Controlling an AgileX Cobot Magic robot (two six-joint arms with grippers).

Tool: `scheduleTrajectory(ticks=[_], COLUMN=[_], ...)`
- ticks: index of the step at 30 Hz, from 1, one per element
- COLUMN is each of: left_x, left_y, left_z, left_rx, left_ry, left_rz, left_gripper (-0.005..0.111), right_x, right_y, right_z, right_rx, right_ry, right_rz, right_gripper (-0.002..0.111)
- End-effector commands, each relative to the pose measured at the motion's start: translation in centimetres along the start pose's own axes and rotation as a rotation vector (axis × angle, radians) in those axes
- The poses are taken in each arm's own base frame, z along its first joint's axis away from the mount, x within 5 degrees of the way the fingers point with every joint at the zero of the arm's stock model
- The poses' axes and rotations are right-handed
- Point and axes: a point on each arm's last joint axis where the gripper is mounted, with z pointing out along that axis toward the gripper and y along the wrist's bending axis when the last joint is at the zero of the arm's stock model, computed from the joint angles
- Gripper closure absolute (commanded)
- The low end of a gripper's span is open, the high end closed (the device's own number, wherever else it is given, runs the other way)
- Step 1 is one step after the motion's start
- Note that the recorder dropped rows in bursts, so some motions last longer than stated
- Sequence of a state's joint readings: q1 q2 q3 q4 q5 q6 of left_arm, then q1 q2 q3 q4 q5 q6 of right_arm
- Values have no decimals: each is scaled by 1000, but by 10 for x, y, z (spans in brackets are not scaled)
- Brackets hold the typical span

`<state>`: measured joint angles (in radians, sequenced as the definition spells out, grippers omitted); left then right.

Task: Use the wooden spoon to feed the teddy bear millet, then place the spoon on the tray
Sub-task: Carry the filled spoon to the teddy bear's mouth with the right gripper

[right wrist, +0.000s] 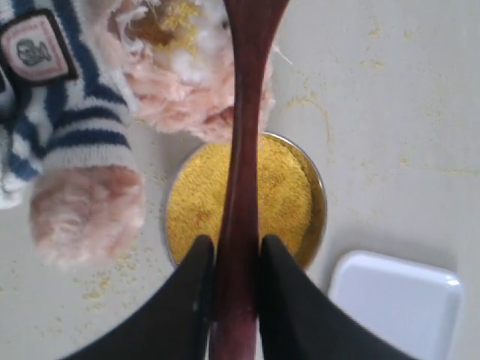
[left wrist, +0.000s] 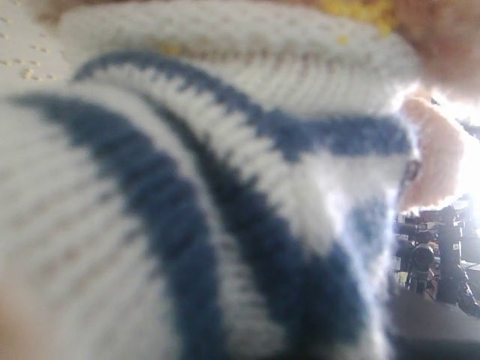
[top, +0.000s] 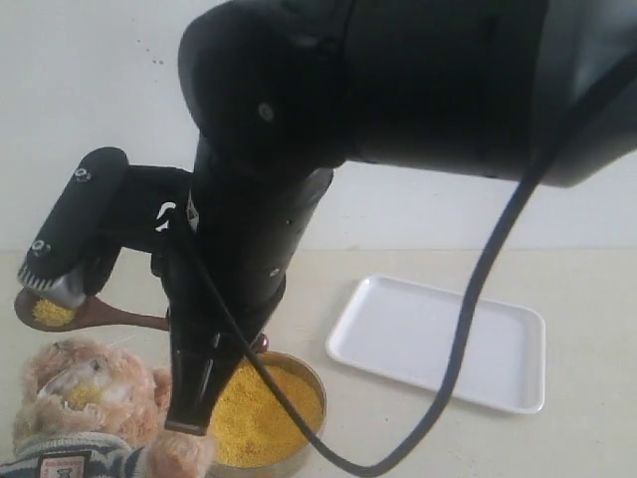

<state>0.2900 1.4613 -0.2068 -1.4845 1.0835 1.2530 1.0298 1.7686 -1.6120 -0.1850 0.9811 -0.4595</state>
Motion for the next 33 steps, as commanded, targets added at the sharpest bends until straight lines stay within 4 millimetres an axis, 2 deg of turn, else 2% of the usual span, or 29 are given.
scheduleTrajectory(ticks=[1, 5, 14, 21, 26, 33], left_x=[1, 1, 1, 1, 1, 1], left_y=[-4, -4, -4, -4, -4, -4], left_z=[1, 1, 1, 1, 1, 1], left_rx=[38, 38, 38, 38, 38, 40], left_ry=[4, 4, 4, 4, 4, -2], left_rz=[-5, -5, 4, 4, 4, 1], left_gripper=[103, 103, 103, 103, 103, 103], right_x=[-1, -9, -9, -7, -10, -12], right_y=[6, 14, 12, 15, 17, 17], right_z=[-9, -13, -13, 13, 28, 30], right_rx=[85, 141, 168, 151, 168, 178], right_ry=[82, 89, 92, 180, 171, 159], right_rz=[-106, -156, -167, -186, -156, -151], right_gripper=[108, 108, 108, 108, 108, 108])
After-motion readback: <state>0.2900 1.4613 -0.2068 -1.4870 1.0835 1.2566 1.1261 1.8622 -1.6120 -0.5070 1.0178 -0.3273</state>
